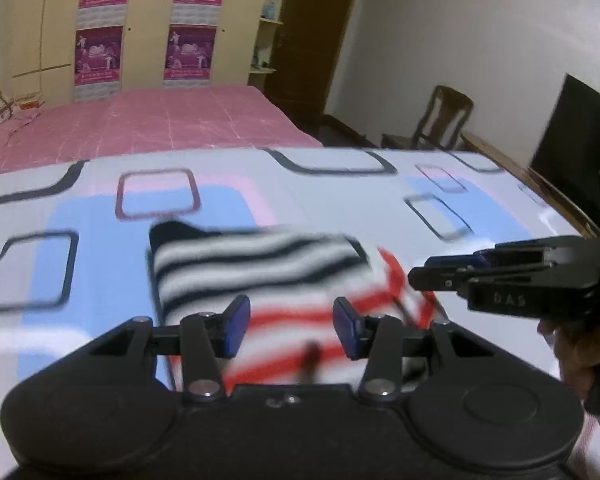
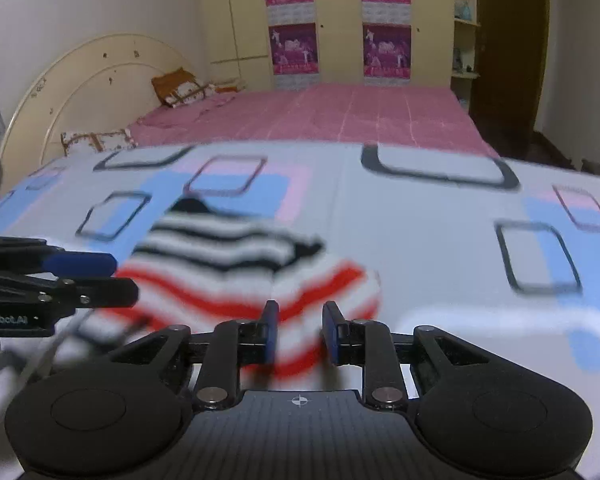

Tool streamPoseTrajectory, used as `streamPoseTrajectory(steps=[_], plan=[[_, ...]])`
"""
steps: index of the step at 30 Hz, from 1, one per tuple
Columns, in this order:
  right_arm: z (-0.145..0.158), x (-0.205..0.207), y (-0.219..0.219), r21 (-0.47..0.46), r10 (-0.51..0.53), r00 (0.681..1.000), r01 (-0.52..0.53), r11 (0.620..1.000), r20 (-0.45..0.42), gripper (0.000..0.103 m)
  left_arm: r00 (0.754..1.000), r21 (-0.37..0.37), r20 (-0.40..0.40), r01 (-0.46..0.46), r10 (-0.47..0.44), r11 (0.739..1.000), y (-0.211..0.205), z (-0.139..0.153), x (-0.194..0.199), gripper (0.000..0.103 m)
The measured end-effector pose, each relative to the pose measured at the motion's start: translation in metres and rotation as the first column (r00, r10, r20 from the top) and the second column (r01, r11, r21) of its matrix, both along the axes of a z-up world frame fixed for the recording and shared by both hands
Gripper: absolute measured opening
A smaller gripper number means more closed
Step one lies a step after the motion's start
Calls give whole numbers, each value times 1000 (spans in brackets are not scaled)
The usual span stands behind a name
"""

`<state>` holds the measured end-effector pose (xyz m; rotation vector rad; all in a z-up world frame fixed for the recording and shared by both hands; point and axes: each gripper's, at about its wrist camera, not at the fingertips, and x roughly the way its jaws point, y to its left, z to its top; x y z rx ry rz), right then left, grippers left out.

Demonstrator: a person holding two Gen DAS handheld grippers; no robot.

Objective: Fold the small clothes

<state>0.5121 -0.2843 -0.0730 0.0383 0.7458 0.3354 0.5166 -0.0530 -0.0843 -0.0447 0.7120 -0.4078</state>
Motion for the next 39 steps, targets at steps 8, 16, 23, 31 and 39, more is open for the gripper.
streamPoseTrajectory(steps=[8,16,23,31,39], plan=[[-41,54,-1,-58,-39,992,33,998,-117,25,993,21,-119,28,-25,999,-6,-46,36,48],[-19,11,-57,195,-100,987,123,973,-122,83,995,2,-79,-58,58,998,21,-21,-9,88],[-12,-41,-91,349,-67,983,124,929,-172,26,980,-136,-163,-140,117,981,50,-22,-43,75],[-28,-59,-49,207,8,980,34,978,-199,24,968,-50,-212,-144,131,988,39,-36,-55,79],[-38,-35,-97,470,-24,946,182,864,-322,77,957,-156,-258,-179,135,972,56,-32,-44,95]])
